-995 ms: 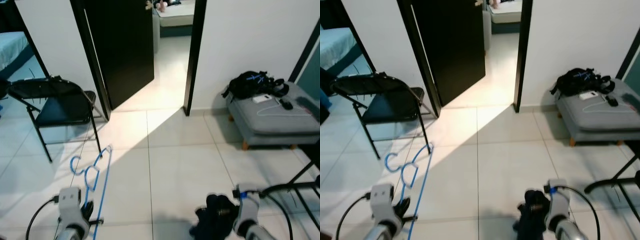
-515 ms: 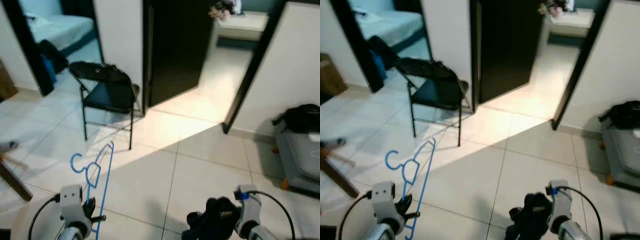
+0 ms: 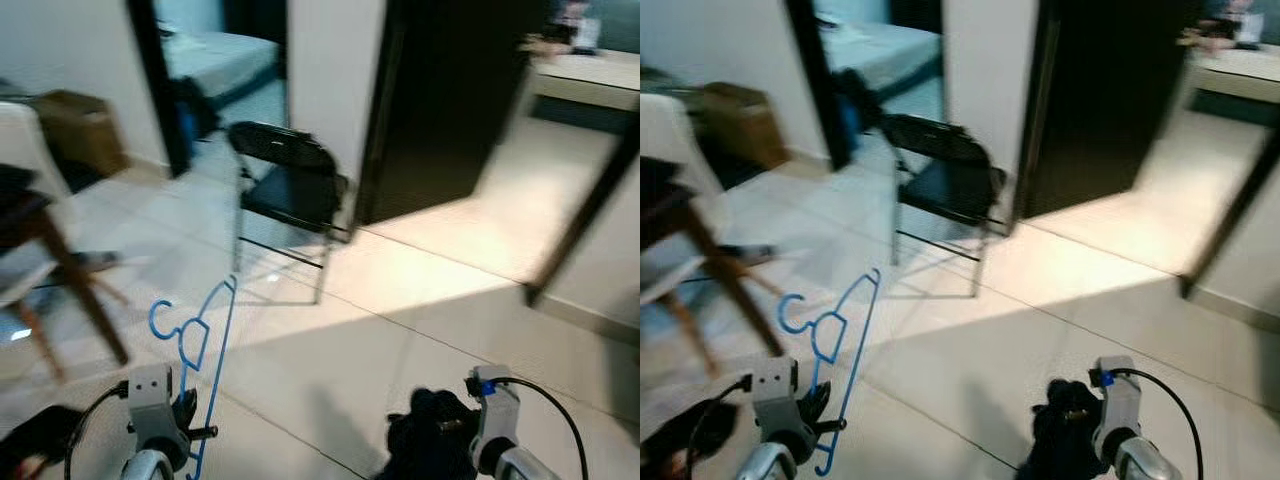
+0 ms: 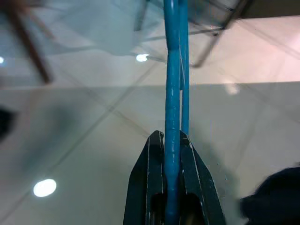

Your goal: Hang hanger

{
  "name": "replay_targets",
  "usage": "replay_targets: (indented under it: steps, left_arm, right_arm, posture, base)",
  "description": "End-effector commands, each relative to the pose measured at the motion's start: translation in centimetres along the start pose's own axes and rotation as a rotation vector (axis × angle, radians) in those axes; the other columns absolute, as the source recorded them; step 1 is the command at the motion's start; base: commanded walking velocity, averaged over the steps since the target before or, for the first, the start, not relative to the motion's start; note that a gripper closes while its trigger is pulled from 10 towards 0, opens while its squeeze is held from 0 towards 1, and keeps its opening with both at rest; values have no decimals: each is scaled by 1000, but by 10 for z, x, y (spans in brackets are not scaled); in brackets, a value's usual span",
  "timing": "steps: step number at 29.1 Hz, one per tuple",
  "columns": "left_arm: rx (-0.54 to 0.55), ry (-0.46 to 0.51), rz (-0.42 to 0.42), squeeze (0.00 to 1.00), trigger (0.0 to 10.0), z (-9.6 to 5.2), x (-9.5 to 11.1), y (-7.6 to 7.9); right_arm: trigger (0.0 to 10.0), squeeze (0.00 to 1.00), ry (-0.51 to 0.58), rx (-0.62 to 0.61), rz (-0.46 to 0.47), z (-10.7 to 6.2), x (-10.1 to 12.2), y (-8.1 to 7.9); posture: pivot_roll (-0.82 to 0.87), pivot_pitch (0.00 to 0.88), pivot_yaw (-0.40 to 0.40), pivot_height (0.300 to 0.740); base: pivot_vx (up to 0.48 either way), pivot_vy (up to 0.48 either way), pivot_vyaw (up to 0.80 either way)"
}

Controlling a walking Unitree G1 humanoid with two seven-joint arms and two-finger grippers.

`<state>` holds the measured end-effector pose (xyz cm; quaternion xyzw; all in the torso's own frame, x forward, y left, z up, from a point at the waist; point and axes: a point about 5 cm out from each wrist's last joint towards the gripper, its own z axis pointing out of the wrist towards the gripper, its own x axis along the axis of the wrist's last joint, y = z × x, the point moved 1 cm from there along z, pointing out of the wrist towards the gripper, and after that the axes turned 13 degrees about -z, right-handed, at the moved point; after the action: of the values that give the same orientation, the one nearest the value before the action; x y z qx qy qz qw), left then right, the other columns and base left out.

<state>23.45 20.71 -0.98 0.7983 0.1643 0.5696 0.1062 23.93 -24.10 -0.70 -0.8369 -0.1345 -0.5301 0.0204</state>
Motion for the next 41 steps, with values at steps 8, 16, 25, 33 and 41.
replay_targets:
  steps: [8, 16, 25, 33, 41]
  left_arm:
    - [-60, 44, 106, 0, 10000, 4, 9, 1]
    - [-55, 81, 113, 0, 10000, 4, 12, 0]
    - [-71, 99, 104, 0, 10000, 4, 13, 1]
    - [-75, 150, 95, 0, 10000, 4, 16, 2]
    - [-165, 331, 154, 0, 10000, 26, 92, 44]
  right_arm:
    - [10000, 0, 80, -23, -97, 1, 9, 1]
    - [10000, 0, 163, -26, -117, 2, 17, 0]
    - [10000, 0, 263, -5, -248, 46, 101, -9]
    - [10000, 0, 383, 10, -276, 49, 143, -14]
    - [10000, 0, 490, 10, -268, 47, 184, -13]
  posture:
    - [22, 5, -38, 735]
    - [31, 0, -38, 735]
    - [34, 9, -39, 735]
    - [33, 15, -36, 735]
    - [33, 22, -31, 735]
  base:
    - [63, 0, 798]
    - [274, 0, 298]
    - [305, 0, 411]
    - [306, 0, 800]
    - [306, 0, 800]
